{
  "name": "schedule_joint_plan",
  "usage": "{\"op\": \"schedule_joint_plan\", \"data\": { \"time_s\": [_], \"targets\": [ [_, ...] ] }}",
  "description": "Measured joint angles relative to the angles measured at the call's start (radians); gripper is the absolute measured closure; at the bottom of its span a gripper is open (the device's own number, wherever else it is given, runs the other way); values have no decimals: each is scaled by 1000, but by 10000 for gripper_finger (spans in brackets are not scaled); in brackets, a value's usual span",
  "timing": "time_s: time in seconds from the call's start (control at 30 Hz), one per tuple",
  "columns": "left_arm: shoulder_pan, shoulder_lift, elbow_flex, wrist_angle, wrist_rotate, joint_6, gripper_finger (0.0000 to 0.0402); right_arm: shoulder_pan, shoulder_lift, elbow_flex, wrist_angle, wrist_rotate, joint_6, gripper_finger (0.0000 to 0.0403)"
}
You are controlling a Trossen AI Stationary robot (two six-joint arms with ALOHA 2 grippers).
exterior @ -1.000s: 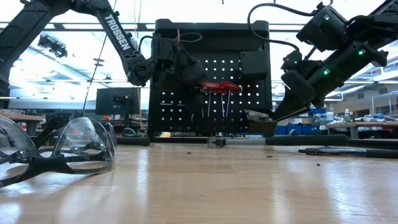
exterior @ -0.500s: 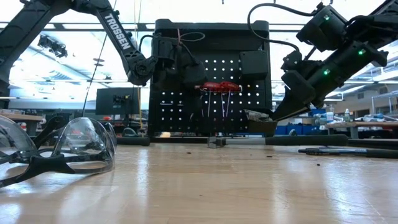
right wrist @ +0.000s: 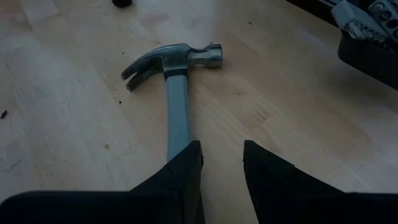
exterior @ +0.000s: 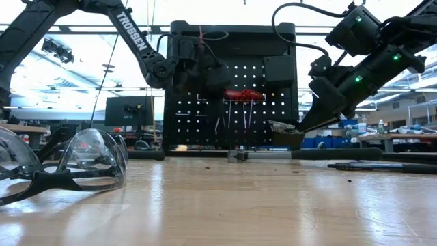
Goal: Hang tools onto peg board
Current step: Remove the bottom hook
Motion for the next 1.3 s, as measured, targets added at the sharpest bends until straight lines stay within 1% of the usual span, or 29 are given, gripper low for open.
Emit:
{"op": "schedule_joint_plan", "data": {
  "time_s": [0.1, 0.3, 0.57, 0.7, 0.97, 1.07, 1.23, 1.3],
  "targets": [
    [-1, 0, 4, -12, -31, -17, 337, 0, 0, 0, 0, 0, 0, 275],
    [-25, 0, 4, -66, -140, -110, 337, 0, 0, 0, 0, 0, 0, 275],
    [-27, 0, 4, -96, -169, -110, 337, 0, 0, 0, -1, -9, 0, 275],
    [-26, 0, 4, -96, -163, -105, 337, 0, 0, 0, -1, -17, 0, 275],
    [0, 0, 4, -111, -96, -47, 341, 0, 0, 0, 0, -17, 0, 275],
    [0, 0, 4, -115, -92, -29, 353, 0, 0, 0, 0, -17, 0, 275],
    [1, 0, 4, -119, -90, -29, 388, 0, 0, 0, 1, -17, 0, 275],
    [1, 0, 4, -125, -84, -29, 396, 0, 0, 0, 1, -17, 0, 275]
  ]
}}
